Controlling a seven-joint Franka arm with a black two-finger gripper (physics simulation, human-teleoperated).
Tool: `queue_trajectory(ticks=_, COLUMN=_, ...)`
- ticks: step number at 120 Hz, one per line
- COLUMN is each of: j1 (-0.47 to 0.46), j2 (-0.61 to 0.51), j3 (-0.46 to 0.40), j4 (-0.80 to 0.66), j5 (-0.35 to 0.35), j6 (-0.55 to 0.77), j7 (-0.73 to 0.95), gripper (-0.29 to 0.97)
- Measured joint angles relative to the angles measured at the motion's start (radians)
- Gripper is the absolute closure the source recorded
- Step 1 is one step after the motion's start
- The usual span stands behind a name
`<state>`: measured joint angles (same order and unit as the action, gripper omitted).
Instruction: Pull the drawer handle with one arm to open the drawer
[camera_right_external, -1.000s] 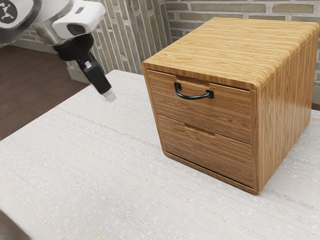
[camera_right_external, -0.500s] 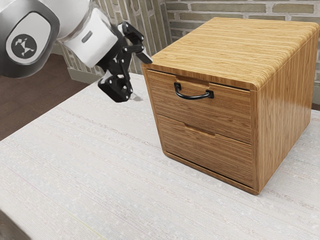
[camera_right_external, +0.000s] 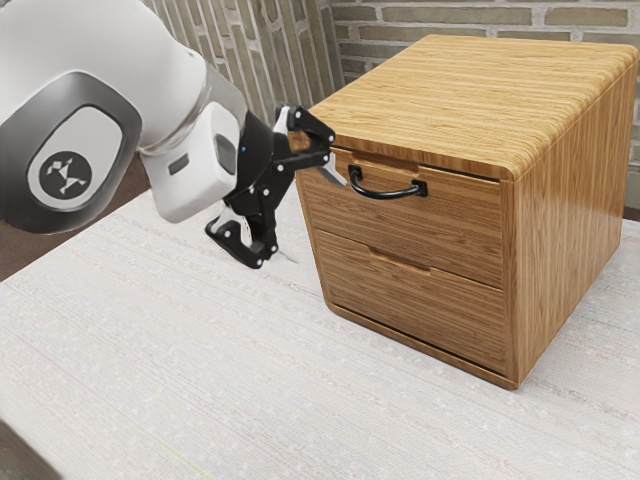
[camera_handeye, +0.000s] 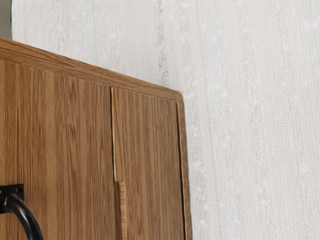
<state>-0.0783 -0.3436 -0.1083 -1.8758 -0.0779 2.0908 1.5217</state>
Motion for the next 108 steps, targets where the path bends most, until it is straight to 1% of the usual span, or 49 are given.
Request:
queue_trajectory(ticks=18, j1=0.000, j2=0.095, j3=-0.002, j4=0.056, j5=-0.032, j6=0.023, j7=0.043, gripper=0.00)
queue_trajectory(ticks=41, j1=0.009, j2=0.176, j3=0.007, j4=0.113, j5=-0.038, j6=0.056, j7=0.085, gripper=0.00)
queue_trajectory(ticks=50, j1=0.008, j2=0.204, j3=0.030, j4=0.127, j5=-0.040, j6=0.066, j7=0.097, gripper=0.00)
queue_trajectory(ticks=68, j1=0.017, j2=0.240, j3=0.078, j4=0.161, j5=-0.036, j6=0.077, j7=0.119, gripper=0.00)
queue_trajectory(ticks=108, j1=0.006, j2=0.267, j3=0.084, j4=0.163, j5=-0.035, j6=0.085, j7=0.151, gripper=0.00)
